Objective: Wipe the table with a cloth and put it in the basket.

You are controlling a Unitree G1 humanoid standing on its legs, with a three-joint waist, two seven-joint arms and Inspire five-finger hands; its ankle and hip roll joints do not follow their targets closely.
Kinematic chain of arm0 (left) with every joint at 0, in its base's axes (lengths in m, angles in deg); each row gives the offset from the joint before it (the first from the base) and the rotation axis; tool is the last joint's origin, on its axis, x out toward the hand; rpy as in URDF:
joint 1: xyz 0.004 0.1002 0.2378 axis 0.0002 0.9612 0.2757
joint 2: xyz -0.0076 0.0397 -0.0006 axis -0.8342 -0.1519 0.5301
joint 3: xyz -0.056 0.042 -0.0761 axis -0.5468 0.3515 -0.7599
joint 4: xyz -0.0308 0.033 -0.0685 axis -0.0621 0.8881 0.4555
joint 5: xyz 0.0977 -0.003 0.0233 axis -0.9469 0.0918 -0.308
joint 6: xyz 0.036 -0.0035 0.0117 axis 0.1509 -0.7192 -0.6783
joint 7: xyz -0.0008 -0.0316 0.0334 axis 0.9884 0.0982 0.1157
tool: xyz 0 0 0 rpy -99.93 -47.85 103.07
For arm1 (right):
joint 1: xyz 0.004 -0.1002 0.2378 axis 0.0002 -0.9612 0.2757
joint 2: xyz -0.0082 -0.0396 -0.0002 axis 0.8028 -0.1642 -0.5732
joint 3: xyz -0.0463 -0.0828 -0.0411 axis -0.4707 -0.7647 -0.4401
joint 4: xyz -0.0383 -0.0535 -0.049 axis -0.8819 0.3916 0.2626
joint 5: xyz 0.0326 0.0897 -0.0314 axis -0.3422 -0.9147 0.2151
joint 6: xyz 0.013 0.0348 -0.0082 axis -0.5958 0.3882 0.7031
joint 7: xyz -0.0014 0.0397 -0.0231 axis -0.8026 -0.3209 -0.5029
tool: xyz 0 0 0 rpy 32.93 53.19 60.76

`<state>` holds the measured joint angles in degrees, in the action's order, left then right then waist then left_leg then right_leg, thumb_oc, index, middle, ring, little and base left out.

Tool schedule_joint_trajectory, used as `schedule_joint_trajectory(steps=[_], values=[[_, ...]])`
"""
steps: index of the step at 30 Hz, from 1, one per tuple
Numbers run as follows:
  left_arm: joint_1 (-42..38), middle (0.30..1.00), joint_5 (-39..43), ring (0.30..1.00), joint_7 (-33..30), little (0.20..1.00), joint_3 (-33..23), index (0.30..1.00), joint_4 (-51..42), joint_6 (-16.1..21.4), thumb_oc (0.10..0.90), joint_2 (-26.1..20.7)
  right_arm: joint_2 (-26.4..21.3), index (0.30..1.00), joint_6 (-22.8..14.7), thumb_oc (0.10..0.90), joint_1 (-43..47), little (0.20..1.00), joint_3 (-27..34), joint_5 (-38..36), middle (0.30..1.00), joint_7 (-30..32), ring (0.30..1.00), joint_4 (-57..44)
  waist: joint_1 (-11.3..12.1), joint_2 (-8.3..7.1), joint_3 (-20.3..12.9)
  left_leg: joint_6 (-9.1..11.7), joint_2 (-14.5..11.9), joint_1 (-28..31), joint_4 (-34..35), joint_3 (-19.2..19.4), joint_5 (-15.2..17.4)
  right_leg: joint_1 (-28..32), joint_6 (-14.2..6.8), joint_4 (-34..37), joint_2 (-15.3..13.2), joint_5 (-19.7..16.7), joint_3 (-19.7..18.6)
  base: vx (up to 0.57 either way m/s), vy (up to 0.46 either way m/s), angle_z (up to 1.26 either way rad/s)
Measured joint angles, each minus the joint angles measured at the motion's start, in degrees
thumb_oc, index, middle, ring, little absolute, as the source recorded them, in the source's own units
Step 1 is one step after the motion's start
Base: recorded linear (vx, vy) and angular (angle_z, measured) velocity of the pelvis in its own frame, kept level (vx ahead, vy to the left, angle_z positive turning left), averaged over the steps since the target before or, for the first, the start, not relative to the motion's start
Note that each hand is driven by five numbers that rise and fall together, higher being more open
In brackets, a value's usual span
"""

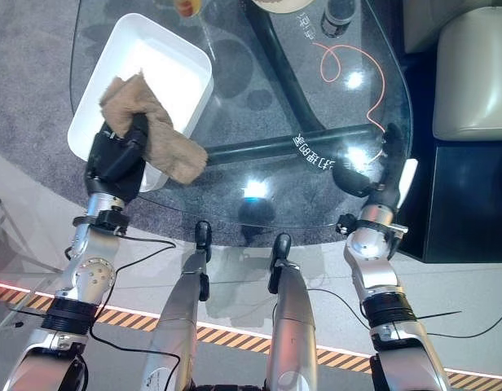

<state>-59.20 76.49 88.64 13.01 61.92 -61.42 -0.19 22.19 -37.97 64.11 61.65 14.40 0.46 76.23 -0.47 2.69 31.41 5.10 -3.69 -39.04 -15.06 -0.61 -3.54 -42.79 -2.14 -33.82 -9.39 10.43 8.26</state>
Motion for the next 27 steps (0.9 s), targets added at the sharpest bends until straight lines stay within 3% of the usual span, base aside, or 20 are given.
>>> schedule_joint_trajectory(steps=[12,27], values=[[-1.14,0.300,-1.55,0.300,-3.51,0.200,0.70,0.300,1.02,1.11,0.100,0.00,0.02,0.900,-0.08,0.800,1.99,0.900,-1.00,-0.41,0.900,0.43,0.900,2.64,0.28,0.00,0.00,0.00,0.04,-0.03,0.07,0.20,0.00,-0.12,-0.05,0.19,0.00,-0.15,-0.29,0.00,0.000,0.00],[-5.25,0.300,-6.85,0.300,-8.00,0.200,-0.24,0.300,4.64,3.02,0.100,-1.30,0.08,0.900,-2.19,0.800,5.11,0.900,0.08,-4.50,0.900,8.85,0.900,18.38,0.36,0.00,0.00,-0.01,0.01,-0.03,0.27,0.38,0.00,-0.23,-0.05,0.20,0.08,-0.16,-0.47,0.00,0.000,0.00]])
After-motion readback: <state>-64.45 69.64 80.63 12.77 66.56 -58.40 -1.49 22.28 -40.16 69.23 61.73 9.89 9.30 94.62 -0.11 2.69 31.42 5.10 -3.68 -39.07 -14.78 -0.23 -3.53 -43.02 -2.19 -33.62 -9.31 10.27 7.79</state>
